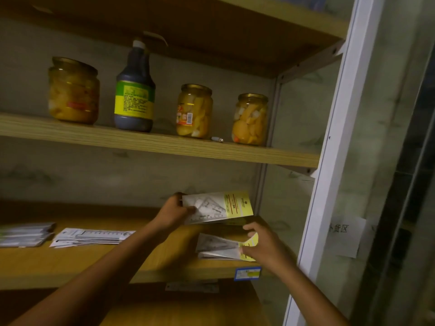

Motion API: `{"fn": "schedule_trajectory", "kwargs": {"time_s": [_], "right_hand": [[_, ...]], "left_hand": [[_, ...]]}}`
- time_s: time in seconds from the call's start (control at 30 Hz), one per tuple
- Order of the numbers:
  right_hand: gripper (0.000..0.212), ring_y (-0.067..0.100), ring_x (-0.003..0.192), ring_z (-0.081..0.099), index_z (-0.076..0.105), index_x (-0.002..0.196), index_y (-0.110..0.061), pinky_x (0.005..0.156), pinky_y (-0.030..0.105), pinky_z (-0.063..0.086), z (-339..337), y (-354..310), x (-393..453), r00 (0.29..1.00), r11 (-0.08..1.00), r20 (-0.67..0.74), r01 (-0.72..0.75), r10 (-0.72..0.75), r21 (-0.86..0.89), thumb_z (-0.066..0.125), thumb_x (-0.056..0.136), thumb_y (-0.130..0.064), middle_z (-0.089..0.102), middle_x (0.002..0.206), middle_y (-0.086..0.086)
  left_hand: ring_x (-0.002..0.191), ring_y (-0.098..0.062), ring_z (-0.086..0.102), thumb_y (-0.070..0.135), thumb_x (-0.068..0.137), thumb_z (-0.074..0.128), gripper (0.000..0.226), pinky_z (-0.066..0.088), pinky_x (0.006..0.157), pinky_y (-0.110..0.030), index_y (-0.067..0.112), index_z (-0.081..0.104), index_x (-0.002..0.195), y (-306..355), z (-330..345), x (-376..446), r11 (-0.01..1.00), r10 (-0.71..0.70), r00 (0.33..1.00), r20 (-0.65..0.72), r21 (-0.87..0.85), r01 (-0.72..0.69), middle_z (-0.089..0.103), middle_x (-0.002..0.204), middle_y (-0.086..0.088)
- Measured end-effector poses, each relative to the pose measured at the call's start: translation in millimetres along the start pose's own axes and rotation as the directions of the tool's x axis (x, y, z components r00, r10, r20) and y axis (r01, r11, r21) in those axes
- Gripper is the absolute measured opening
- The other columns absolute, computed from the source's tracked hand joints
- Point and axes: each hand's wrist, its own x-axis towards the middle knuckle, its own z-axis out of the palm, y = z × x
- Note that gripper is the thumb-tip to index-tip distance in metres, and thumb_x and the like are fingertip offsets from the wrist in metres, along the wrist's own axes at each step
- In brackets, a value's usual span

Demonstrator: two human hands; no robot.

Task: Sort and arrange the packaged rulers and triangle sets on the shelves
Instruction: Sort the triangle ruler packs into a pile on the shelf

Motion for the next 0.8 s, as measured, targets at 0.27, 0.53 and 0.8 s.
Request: {"fn": "schedule_trajectory", "kwargs": {"time_s": [0.27, 0.53, 0.8], "right_hand": [[0.054, 0.014, 0.120, 0.050, 0.051, 0.121, -0.031, 0.096, 0.039, 0.050, -16.4, -0.4, 10.5, 0.997, 1.000, -0.082, 0.004, -0.005, -0.013, 0.078, 0.075, -0.041, 0.052, 0.124, -0.009], [0.045, 0.011, 0.096, 0.059, 0.050, 0.122, -0.024, 0.079, 0.026, 0.051, -56.9, -6.7, 26.5, 0.999, 0.998, -0.003, 0.052, -0.052, -0.035, 0.071, 0.084, -0.014, 0.060, 0.111, -0.004], [0.062, 0.014, 0.097, 0.062, 0.045, 0.133, -0.023, 0.083, 0.031, 0.054, -72.1, -22.6, 45.8, 0.980, 0.968, 0.153, 0.158, -0.129, -0.196, 0.076, 0.079, -0.020, 0.063, 0.114, -0.002]], "left_hand": [[0.085, -0.015, 0.062, -0.003, 0.086, 0.061, 0.029, 0.054, 0.063, -0.026, 0.014, 0.049, 0.107, -5.3, 4.0, -1.1, 0.997, -0.065, 0.993, 0.098, 0.044, 0.061, 0.060, 0.096, -0.001], [0.091, -0.024, 0.064, 0.003, 0.081, 0.067, 0.035, 0.056, 0.070, -0.036, 0.011, 0.052, 0.112, -7.4, 12.7, -3.4, 0.969, -0.129, 0.977, 0.170, 0.232, 0.088, 0.063, 0.105, -0.012], [0.101, -0.025, 0.063, 0.005, 0.082, 0.065, 0.033, 0.055, 0.085, -0.035, 0.006, 0.062, 0.114, -8.5, 34.2, -5.3, 0.853, -0.125, 0.968, 0.215, 0.523, -0.006, 0.064, 0.111, -0.010]]}}
